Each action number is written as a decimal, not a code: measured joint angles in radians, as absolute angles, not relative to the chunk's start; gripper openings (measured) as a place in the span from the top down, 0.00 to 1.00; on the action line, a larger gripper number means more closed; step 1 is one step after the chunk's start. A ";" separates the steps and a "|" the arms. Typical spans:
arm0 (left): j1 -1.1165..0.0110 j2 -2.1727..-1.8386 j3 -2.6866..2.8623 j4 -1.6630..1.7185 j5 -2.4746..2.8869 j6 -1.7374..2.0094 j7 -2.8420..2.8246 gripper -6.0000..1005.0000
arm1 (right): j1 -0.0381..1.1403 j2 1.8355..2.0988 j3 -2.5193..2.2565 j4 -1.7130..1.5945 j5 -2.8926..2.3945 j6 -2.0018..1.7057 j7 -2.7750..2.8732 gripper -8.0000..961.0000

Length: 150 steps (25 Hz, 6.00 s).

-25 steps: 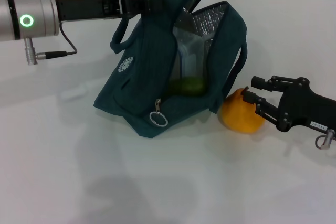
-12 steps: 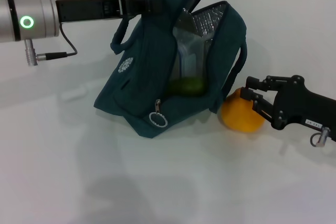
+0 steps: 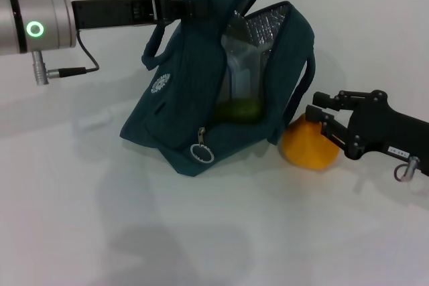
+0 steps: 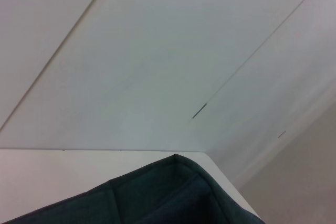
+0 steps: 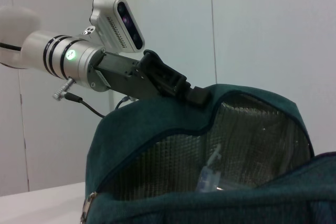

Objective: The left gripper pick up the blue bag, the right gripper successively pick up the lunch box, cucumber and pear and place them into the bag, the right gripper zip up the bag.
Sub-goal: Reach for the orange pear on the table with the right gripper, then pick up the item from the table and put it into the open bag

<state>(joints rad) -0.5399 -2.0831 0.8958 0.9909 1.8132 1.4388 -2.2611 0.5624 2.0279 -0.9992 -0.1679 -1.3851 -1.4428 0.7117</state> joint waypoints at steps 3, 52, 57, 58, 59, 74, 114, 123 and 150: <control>-0.540 -2.083 0.896 0.991 1.813 1.439 -2.261 0.95 | 0.571 2.028 -0.999 -0.161 -1.388 -1.438 0.712 0.80; -0.525 -2.082 0.900 0.988 1.770 1.474 -2.250 0.95 | 0.457 2.011 -1.024 -0.318 -1.051 -1.723 0.894 0.96; -0.552 -2.082 0.901 0.976 1.765 1.509 -2.274 0.95 | 0.500 2.012 -1.032 -0.365 -1.044 -1.723 0.923 0.95; -0.558 -2.083 0.902 0.975 1.764 1.517 -2.284 0.95 | 0.512 2.013 -1.033 -0.368 -1.047 -1.720 0.931 0.95; -0.558 -2.083 0.902 0.975 1.764 1.517 -2.284 0.95 | 0.526 2.013 -1.037 -0.369 -1.051 -1.717 0.937 0.95; -0.590 -2.083 0.902 0.968 1.771 1.519 -2.320 0.95 | 0.665 2.025 -1.352 -0.372 -1.055 -1.487 0.948 0.95; -0.596 -2.080 0.901 0.928 1.765 1.523 -2.329 0.94 | 0.659 2.025 -1.533 -0.426 -0.771 -1.270 0.933 0.94; -0.604 -2.082 0.902 0.929 1.764 1.523 -2.324 0.94 | 0.670 2.027 -1.633 -0.405 -0.775 -1.240 0.923 0.94; -0.595 -2.080 0.896 0.928 1.770 1.515 -2.315 0.94 | 0.545 2.025 -1.693 -0.493 -0.739 -1.336 0.806 0.75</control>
<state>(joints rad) -0.5951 -2.0799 0.8959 0.9278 1.7700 1.5146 -2.3148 0.5452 2.0249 -1.6933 -0.4929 -0.7391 -1.3356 0.8061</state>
